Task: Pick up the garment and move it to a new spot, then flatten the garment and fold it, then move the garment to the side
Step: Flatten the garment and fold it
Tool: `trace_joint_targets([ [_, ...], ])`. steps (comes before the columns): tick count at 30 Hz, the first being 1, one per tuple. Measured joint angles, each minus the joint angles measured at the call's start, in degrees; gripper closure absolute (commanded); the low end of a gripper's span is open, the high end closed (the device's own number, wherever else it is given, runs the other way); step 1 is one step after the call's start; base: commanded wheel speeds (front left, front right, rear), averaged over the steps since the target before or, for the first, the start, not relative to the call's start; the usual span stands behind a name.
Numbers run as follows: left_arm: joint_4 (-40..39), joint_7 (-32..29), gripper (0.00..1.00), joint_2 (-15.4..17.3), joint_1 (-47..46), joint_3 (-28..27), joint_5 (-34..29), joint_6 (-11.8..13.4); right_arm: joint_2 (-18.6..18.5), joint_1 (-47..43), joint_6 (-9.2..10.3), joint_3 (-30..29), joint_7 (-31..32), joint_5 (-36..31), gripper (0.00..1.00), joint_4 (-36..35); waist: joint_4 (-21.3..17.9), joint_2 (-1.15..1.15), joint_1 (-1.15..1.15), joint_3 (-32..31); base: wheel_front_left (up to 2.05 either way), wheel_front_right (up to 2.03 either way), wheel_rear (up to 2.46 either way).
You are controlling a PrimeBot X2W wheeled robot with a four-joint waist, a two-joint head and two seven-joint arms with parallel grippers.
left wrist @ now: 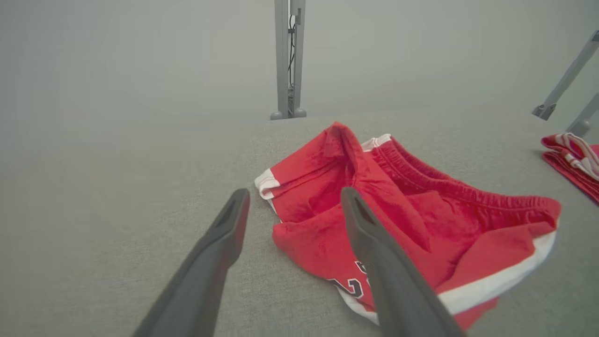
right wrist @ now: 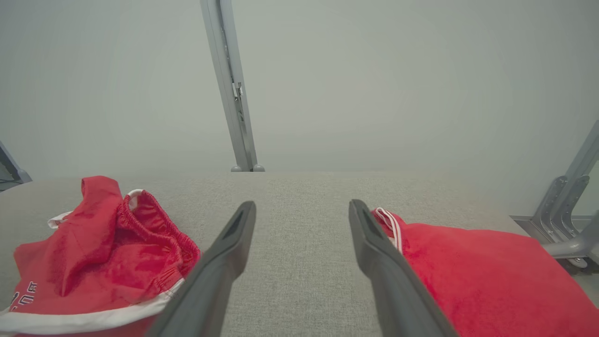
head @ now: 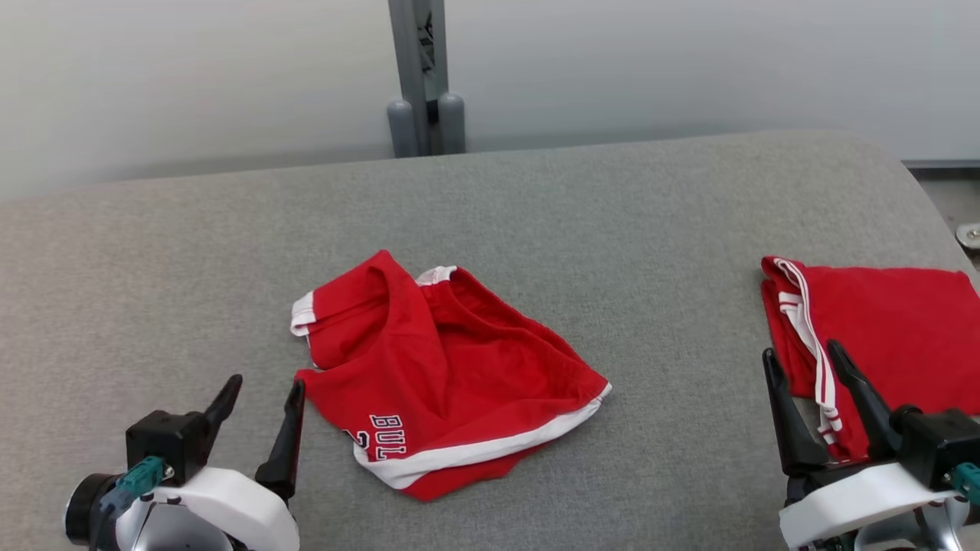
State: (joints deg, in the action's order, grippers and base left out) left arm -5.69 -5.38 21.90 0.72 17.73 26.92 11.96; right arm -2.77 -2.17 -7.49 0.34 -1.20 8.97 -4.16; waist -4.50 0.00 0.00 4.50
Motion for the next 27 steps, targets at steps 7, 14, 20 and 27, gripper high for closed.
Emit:
trace_joint_targets([
  [7, 8.24, -2.78, 0.00, -1.16, -3.43, 0.98, 4.70, -4.38, 0.00, 1.42, -0.01, 0.49, -1.05, 0.65, 0.00, 0.62, -2.40, 0.00, 0.00, 4.56, 0.00, 0.00, 0.00],
  [14, 18.97, -1.86, 0.00, -2.13, -7.71, -0.23, 8.26, -7.91, 0.01, 3.41, 0.00, 0.34, -2.37, 1.13, 0.00, 1.30, -4.05, 0.00, 0.00, 8.79, 0.00, 0.00, 0.00],
  [20, 23.88, -0.82, 0.20, -3.35, -11.06, -0.51, 11.79, -12.78, 0.02, 4.17, 0.00, 0.03, -2.98, 1.18, 0.00, 2.14, -4.10, 0.00, 0.00, 9.80, 0.00, 0.00, 0.00],
  [27, 23.41, 3.90, 1.00, -3.81, -12.02, -0.38, 11.22, -14.70, 0.02, 4.32, 0.00, -0.35, -3.55, 1.35, 0.00, 3.05, -3.60, 0.00, 0.00, 8.94, 0.00, 0.00, 0.00],
])
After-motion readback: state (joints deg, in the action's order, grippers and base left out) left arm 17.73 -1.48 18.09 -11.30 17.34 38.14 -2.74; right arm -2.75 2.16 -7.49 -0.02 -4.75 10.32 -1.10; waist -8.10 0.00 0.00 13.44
